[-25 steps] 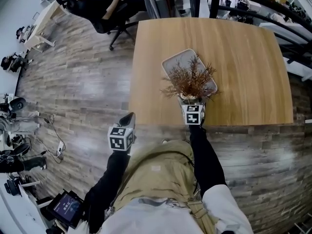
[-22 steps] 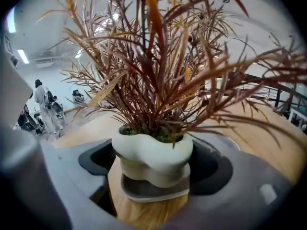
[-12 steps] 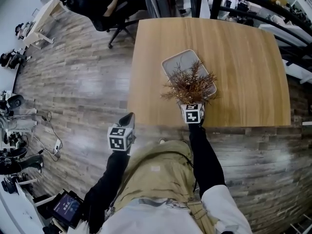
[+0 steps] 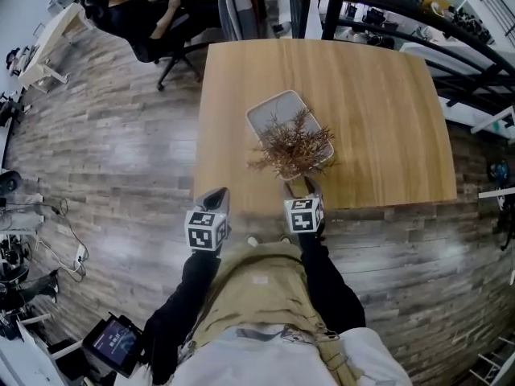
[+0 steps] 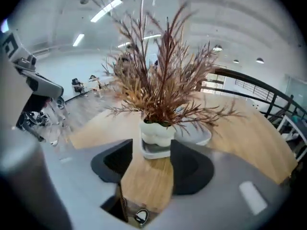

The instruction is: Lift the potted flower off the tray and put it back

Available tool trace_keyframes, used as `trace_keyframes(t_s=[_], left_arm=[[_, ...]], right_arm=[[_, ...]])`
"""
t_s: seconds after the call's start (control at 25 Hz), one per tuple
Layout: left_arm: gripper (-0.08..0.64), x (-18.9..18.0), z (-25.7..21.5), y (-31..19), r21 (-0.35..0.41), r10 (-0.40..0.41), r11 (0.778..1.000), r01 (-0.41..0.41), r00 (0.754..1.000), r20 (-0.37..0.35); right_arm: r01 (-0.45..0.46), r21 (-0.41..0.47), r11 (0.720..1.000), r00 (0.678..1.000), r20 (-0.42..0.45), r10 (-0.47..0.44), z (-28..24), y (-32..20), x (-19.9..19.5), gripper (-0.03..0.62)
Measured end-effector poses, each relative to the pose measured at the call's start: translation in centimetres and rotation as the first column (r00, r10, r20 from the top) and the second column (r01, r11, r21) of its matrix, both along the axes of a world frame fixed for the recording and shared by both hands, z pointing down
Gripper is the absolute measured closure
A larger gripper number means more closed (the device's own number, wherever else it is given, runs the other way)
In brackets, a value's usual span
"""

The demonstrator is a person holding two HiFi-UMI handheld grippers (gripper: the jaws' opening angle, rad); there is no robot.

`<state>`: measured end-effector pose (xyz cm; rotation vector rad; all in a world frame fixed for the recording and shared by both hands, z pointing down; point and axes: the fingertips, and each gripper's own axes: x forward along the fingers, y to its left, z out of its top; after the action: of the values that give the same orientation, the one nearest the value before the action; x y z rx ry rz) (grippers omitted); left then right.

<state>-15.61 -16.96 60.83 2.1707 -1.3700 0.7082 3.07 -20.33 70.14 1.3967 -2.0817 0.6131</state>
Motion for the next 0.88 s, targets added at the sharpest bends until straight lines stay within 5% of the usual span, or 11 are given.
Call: trace_keyframes(t_s=[0.2,0.36,0.64,0.88], left_arm=[[0.558,2.8,-2.6,-0.7,0.064,0.039,0.997,-0.036,0.999,-0.033],[0.558,5.2,-6.3,-1.8,0.163,0.052,0.986,-0.044,0.998,-0.045],[0.558,8.3,-14.6,-3.4,0.357,0.098,0.932,-0.067,0.993,-0.071],[0.558,8.8,-18.3,-2.9,0.416,0.120,0.906,-0.070,0.988,-0.096]], right_arm=[[-0.063,0.091,0.994,0.998,0.031,0.061,-7.0,1.8,1.2,0.576],[-0.049,0.191,0.980,0.997,0.075,0.035,-13.8,2.1,1.6,0.588],[-0.024,0.415,0.909,0.996,0.091,-0.016,-25.8,2.0,1.4,0.588],[-0.001,0.520,0.854,0.994,0.094,-0.056,-30.7,2.3,0.2,0.588]])
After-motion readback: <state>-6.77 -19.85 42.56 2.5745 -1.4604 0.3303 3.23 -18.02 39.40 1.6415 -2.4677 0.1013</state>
